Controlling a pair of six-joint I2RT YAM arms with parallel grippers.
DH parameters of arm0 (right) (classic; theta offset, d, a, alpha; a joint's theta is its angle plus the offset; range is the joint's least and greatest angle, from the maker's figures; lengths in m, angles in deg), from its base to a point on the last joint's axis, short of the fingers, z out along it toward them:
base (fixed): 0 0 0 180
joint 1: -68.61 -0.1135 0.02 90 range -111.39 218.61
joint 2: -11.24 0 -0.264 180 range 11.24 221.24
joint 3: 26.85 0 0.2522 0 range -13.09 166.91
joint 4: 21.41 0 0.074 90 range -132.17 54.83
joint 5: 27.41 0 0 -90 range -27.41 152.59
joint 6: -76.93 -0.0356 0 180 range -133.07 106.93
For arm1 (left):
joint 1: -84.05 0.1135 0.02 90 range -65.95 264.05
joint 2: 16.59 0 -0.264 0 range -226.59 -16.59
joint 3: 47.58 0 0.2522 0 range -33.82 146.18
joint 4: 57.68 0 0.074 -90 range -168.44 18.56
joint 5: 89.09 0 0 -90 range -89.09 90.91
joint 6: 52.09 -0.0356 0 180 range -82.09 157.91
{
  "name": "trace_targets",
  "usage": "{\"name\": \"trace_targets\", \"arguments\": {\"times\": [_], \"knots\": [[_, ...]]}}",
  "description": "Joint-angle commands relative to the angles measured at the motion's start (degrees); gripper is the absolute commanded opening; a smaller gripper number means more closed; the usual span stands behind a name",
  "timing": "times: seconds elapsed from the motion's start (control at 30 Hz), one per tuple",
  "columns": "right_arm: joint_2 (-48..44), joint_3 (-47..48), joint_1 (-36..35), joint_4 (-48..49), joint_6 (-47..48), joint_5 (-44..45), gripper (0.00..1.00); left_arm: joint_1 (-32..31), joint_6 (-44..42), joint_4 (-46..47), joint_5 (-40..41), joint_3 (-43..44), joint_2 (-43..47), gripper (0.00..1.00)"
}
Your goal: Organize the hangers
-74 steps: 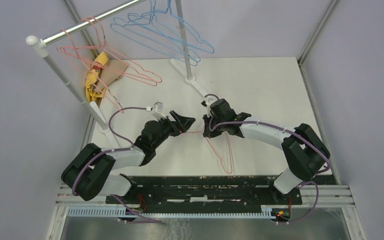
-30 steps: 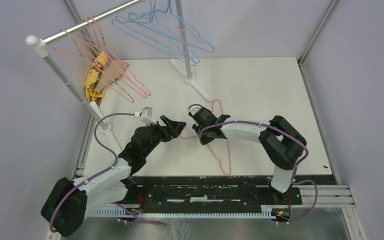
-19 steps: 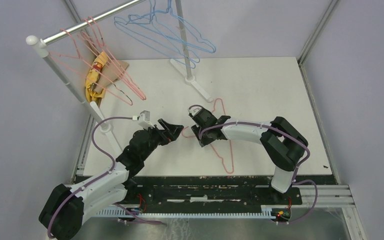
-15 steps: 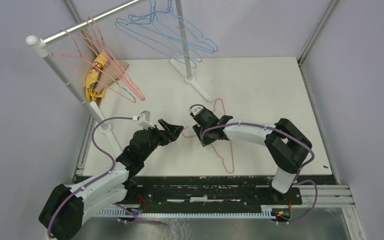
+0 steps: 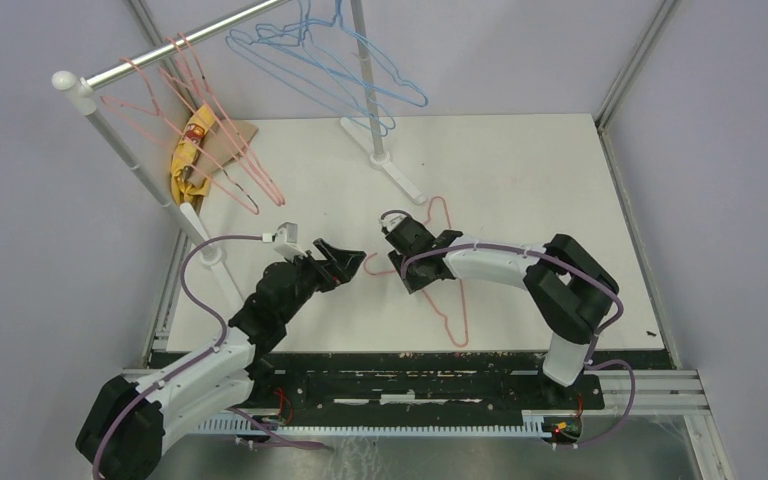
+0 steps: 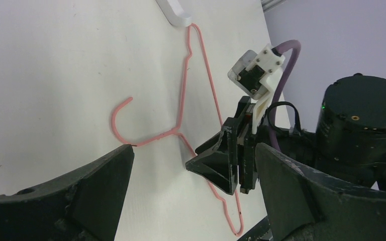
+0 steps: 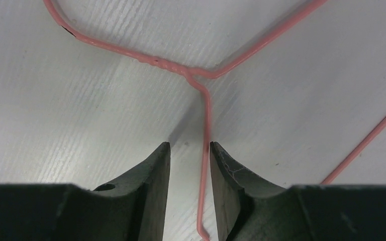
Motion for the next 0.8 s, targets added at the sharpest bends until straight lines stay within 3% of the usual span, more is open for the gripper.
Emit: {"name": "trace_targets", "arguments": {"times": [0.0,0.3,0.37,0.47,0.77], "knots": [[2.4,2.7,-0.09,-0.12,0.35,1.98,0.42,-0.29,-1.45,-0.95,1.5,0.15,1.93,0.97],[5.68,2.14,0.96,-0.69,-0.09,2.98,0.35,-0.28,-1.84,-5.21,2.56,0.12,6.21,0.97],[5.88,1.92,1.41,-0.38,-0.14,3.09,0.25,-0.28,-1.87,-5.7,2.81,-0.07,6.92,0.97],[6.08,1.89,2.53,0.21,-0.15,2.62,0.02,-0.28,-1.84,-6.13,2.92,-0.34,7.29,0.97],[-0.15,0.26,4.7,6.69,-1.21,-0.57,0.0,-0.28,-1.06,-5.42,3.2,-1.97,6.98,0.96]]}}
